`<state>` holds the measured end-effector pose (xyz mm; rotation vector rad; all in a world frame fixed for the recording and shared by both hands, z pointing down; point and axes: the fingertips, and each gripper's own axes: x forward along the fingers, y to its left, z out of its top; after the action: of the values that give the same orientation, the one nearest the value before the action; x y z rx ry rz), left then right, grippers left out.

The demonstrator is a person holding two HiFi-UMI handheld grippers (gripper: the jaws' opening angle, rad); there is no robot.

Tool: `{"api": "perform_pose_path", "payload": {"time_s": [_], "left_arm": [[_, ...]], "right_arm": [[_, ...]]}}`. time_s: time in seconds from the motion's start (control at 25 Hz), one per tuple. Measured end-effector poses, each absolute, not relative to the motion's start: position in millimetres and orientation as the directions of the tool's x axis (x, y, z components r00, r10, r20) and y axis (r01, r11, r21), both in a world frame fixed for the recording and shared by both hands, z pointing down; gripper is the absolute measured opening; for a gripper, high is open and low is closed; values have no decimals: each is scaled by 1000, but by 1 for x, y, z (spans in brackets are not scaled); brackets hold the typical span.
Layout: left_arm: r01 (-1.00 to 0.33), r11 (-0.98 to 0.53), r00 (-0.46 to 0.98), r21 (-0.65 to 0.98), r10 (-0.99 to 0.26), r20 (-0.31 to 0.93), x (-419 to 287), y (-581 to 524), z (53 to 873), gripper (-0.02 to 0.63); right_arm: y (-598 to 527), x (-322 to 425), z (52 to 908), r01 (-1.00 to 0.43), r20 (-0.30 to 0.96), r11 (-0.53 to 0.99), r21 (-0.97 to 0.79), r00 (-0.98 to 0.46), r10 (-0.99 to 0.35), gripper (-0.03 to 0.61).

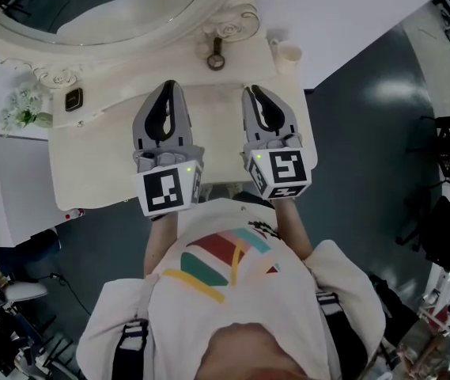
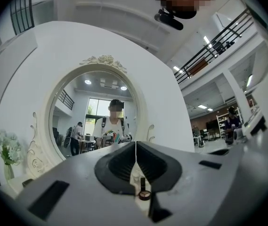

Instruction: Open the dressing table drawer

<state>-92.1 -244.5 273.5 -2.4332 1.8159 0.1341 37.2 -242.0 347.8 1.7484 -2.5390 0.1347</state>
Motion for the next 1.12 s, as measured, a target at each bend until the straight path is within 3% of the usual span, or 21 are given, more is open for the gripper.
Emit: {"api": "perform_pose_path", "payload": {"time_s": [0.2, 0.44, 0.84, 1.12], "left_arm": [[-945, -319, 323, -68, -944, -69, -94, -249, 291, 8], [-952, -297, 302, -68, -949, -87, -105, -257, 292, 8], [-966, -251, 254, -67, -966, -50, -123, -259, 305, 8], [-972, -224, 227, -71, -973, -37, -131, -257, 310, 8]], "right_arm": [[-258, 39, 386, -942, 200, 333, -36, -333, -921, 72], [-279, 50, 439, -965, 264, 253, 67, -227, -937, 81], [-306, 65, 548, -982, 480, 183, -55, -187, -857, 100], [-323, 69, 589, -984, 556, 168, -62, -174, -813, 104]]}}
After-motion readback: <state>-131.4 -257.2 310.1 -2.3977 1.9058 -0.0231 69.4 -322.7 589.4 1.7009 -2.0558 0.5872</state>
